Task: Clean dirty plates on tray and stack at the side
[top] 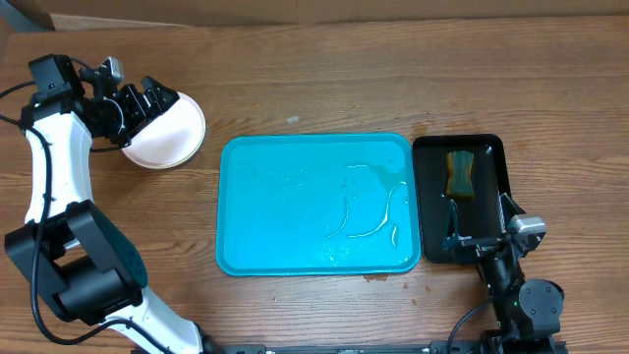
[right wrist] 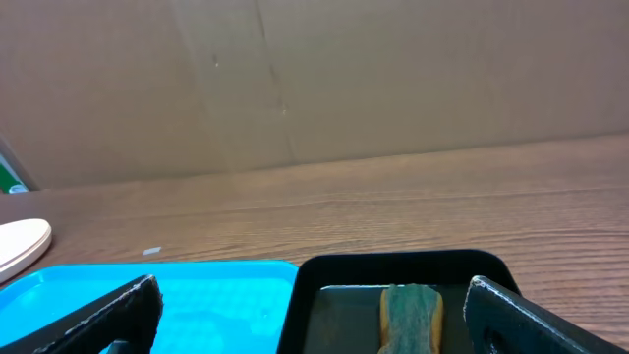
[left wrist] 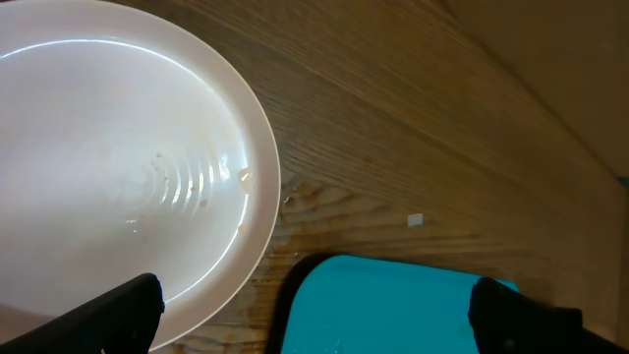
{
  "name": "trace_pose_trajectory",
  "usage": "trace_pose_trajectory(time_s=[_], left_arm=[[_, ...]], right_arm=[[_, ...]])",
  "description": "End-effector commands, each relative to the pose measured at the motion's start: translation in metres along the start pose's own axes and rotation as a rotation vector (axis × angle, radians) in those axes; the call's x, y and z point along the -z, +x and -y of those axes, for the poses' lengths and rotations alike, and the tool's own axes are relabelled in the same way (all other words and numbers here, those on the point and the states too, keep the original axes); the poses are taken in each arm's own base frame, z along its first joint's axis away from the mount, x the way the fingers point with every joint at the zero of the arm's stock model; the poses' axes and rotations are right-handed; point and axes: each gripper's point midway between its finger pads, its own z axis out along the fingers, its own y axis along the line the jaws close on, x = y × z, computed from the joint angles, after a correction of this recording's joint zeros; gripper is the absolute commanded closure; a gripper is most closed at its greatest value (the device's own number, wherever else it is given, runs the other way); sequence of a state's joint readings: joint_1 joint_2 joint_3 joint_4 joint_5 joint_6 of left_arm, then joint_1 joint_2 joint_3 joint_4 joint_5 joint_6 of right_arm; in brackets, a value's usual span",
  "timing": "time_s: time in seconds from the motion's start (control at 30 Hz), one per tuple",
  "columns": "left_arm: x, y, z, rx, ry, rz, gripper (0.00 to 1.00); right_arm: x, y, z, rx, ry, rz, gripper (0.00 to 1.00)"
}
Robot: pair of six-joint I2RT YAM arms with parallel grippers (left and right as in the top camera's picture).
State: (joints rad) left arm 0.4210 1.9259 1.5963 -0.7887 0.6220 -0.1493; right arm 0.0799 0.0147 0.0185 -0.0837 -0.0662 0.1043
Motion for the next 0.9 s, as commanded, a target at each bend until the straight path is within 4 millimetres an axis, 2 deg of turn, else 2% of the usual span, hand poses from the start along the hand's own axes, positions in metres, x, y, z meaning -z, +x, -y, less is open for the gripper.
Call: trace_pose_trajectory(time_s=[0.0, 0.27, 0.87], left_arm=[[0.0096, -0.0072, 0.0103, -0.026, 0.024, 0.026, 0.0], [0.0096, -0.0072, 0.0103, -0.026, 0.024, 0.026, 0.0], [0.0096, -0.0072, 0.0103, -0.026, 0.024, 0.026, 0.0]], right_arm=[[0.0001, 0.0013, 0.0031, -0.003, 0.014, 0.007, 0.0], [0.0001, 0.001, 0.003, 0.123, 0.015, 0.007, 0.0], [0.0001, 0.001, 0.0031, 0.124, 0.015, 0.007, 0.0]])
